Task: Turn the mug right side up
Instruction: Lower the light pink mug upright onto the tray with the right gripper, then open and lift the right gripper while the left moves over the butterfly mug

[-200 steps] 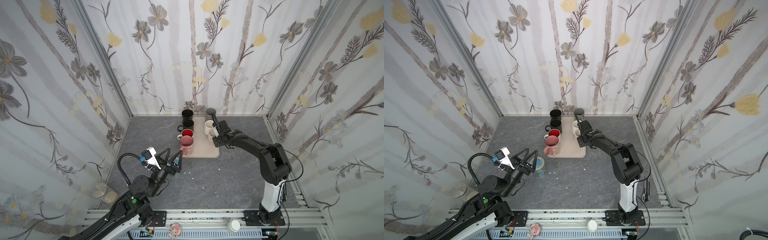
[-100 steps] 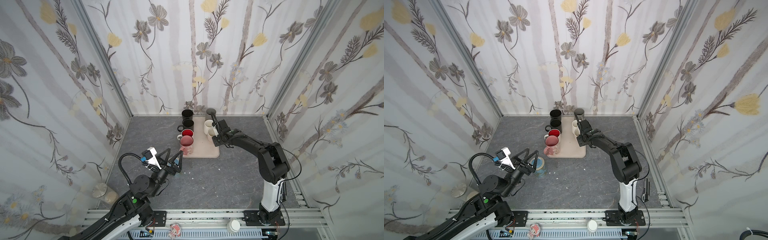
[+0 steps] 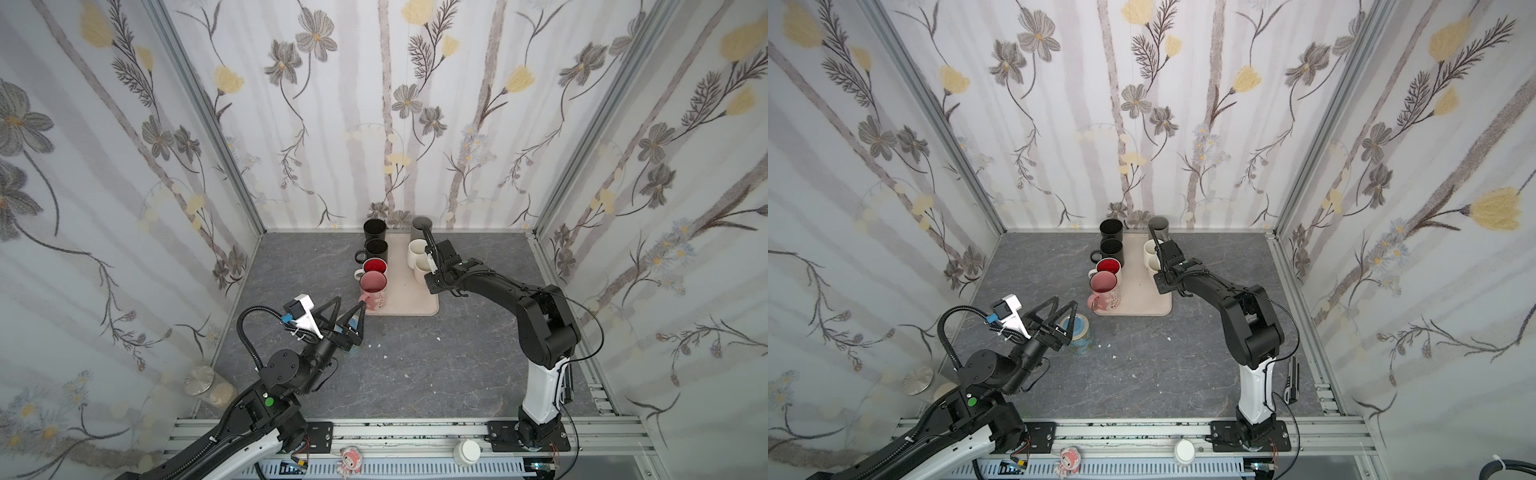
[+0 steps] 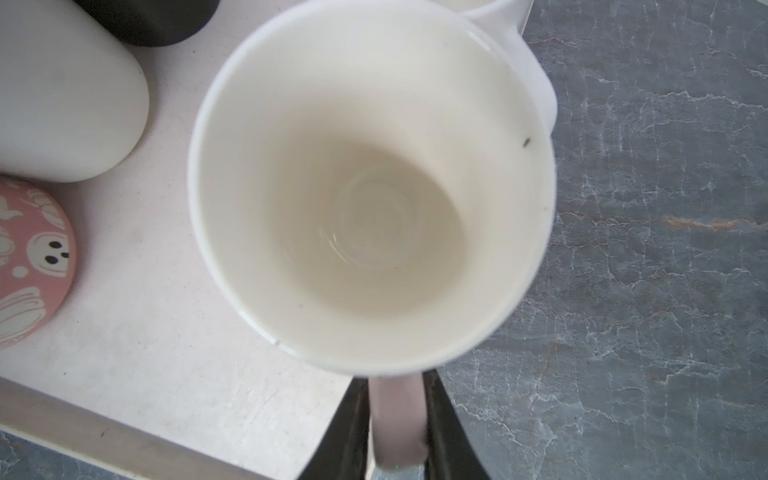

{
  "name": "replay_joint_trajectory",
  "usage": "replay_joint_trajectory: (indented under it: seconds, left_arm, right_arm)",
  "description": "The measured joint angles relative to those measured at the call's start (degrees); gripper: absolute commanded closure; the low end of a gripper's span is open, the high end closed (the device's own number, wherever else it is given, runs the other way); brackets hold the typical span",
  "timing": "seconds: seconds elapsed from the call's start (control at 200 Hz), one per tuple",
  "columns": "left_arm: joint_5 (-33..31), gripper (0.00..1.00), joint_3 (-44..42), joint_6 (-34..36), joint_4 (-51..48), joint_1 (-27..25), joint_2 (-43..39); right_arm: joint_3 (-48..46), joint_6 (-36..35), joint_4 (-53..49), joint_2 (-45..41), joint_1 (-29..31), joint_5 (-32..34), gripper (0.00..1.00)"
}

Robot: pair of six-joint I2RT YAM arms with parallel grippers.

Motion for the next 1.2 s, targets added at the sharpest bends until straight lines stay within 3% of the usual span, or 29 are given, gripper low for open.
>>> replay_joint_trajectory:
  seconds: [0.105, 0.485, 0.714, 1.034, 1.199]
  left_arm:
    - [0.0, 0.0, 0.0, 0.0, 0.0, 0.0, 0.0]
    - [-0.22, 0.0, -0.07, 0.0, -0.48, 0.0, -0.48]
    - [-2.91, 0.0, -0.07, -0.48, -3.28, 0.0, -1.53]
    - [-8.59, 0.0, -0.52, -3.43, -8.31, 0.0, -4.02]
    - [-13.57, 0.0, -0.11, -6.16, -14.43, 0.26, -1.88]
  right_arm:
    - [-0.09, 0.13, -0.07, -0.48, 0.0, -0.07, 0.79]
    - [-2.23, 1.42, -0.07, -6.21, 0.07, -0.24, 0.42]
    - [-10.82, 4.94, 5.51, -18.27, 1.95, -1.2, 0.34]
    - [-25.68, 8.61, 18.53, -35.58, 11.72, -1.97, 0.3]
    - [-30.97, 10.84, 23.98, -38.99, 12.85, -4.92, 0.3]
